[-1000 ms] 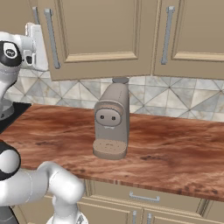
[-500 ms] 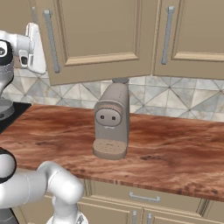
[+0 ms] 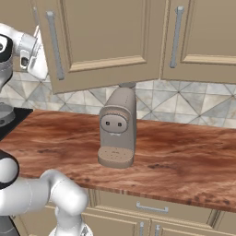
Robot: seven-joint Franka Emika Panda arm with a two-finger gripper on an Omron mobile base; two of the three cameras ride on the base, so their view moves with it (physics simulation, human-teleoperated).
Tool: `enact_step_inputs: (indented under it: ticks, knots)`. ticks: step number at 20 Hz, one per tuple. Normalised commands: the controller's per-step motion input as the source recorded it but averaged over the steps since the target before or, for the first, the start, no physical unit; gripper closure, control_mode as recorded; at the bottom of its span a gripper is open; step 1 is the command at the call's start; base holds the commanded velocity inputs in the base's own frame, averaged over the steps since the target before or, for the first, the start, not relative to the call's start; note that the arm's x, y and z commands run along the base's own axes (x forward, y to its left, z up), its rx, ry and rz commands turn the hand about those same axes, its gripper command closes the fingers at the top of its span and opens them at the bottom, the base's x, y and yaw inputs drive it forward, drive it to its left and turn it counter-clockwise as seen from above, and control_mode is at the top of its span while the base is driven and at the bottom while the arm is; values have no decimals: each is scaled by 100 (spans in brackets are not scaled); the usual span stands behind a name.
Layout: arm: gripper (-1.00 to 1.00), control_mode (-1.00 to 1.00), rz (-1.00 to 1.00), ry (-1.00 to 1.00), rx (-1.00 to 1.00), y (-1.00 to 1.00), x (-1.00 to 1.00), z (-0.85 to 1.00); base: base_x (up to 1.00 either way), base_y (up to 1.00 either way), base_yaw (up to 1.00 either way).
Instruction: Open the cabinet and move the ladle to the pot. Then close the cabinet.
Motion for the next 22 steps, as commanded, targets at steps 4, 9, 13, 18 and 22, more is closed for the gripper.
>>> enact_step_inputs:
  ticks: [4,9,13,18,22]
  knots:
    - [-100,-100,-22,-37,23,-100,-42,-3,0,0,0]
    - [-100,-100,-18,-30,25,-100,-16,-20,0,0,0]
    - [-100,-100,-15,-32,23,-100,-4,-31,0,0,0]
    - [-100,-100,-13,-55,17,-100,-40,-24,0,0,0]
    - [-100,-100,-13,-64,11,-100,-43,-26,0,0,0]
